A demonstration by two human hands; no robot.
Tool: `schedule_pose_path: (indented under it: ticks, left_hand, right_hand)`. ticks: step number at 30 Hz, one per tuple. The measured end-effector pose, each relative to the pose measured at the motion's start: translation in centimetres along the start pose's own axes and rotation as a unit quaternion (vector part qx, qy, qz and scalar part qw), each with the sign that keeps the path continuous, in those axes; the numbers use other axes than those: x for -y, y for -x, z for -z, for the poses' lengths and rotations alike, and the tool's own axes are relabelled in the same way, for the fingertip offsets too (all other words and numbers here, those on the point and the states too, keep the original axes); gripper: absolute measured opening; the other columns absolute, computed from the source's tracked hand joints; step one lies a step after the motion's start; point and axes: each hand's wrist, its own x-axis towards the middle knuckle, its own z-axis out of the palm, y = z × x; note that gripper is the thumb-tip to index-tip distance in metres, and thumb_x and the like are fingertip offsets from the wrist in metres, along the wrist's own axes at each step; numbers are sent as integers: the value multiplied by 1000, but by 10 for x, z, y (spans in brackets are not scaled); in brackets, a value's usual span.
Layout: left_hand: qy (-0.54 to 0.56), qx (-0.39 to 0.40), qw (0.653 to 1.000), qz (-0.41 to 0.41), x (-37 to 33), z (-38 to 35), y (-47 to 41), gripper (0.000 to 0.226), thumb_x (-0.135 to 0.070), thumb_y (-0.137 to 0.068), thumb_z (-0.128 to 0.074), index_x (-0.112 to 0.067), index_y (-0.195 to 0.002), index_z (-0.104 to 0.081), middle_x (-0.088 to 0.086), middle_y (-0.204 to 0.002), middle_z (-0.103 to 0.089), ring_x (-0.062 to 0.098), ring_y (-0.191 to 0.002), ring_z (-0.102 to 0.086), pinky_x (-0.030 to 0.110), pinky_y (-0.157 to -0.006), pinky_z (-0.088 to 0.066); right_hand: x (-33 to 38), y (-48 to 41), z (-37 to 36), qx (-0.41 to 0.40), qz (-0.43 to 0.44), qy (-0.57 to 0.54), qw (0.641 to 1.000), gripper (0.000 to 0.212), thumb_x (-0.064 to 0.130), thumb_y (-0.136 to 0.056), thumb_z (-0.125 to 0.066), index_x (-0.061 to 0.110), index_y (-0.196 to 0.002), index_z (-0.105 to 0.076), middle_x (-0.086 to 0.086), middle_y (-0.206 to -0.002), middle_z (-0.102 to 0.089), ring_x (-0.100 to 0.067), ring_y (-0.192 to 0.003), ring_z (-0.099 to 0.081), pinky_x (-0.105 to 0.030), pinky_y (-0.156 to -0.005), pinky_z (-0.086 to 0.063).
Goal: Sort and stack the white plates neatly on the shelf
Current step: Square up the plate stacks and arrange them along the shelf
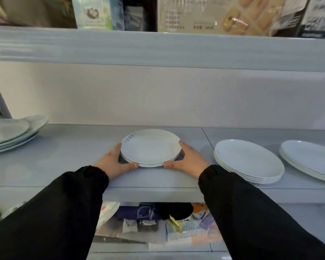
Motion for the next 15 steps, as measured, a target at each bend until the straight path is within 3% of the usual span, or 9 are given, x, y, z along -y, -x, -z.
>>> schedule_pose_path:
  ticks: [4, 7, 10, 15]
  left_hand:
    - [-16, -11, 1000, -20, -10, -5, 21, 117, -88, -49, -64, -33, -146, -29, -6, -138, -53, 16, -122, -52, 39, -103, -43]
    - [-20, -37, 998, -48, -15, -8, 33, 109, -80, -52, -66, -30, -144, -35, -5, -139, -52, 17, -123, -51, 32, -96, -41]
    - [-12, -60, 997, -52, -14, -8, 39, 92, -65, -62, -77, -27, -139, -44, -5, -139, -53, 16, -124, -50, 29, -91, -38]
    - [-5, -67, 996, -49, -13, -5, 38, 86, -63, -60, -80, -26, -130, -48, -6, -134, -55, 14, -121, -50, 30, -89, -39]
  right_hand:
    - [-10, 18, 1, -4, -19, 47, 999, 123, 91, -43, -73, 37, -148, -37, 15, -143, -53, -11, -129, -51, -41, -107, -45]
    - [-6, 43, 7, -11, -4, 49, 999, 104, 70, -60, -82, 35, -148, -39, 17, -144, -49, -9, -131, -47, -32, -109, -40]
    - [-14, 55, 11, -36, -4, 47, 998, 107, 52, -67, -87, 20, -155, -33, 10, -147, -44, -10, -136, -39, -25, -106, -32]
    - [-11, 50, 12, -50, 14, 24, 998, 86, 42, -66, -91, 30, -138, -45, 12, -128, -51, -9, -123, -47, -28, -93, -40]
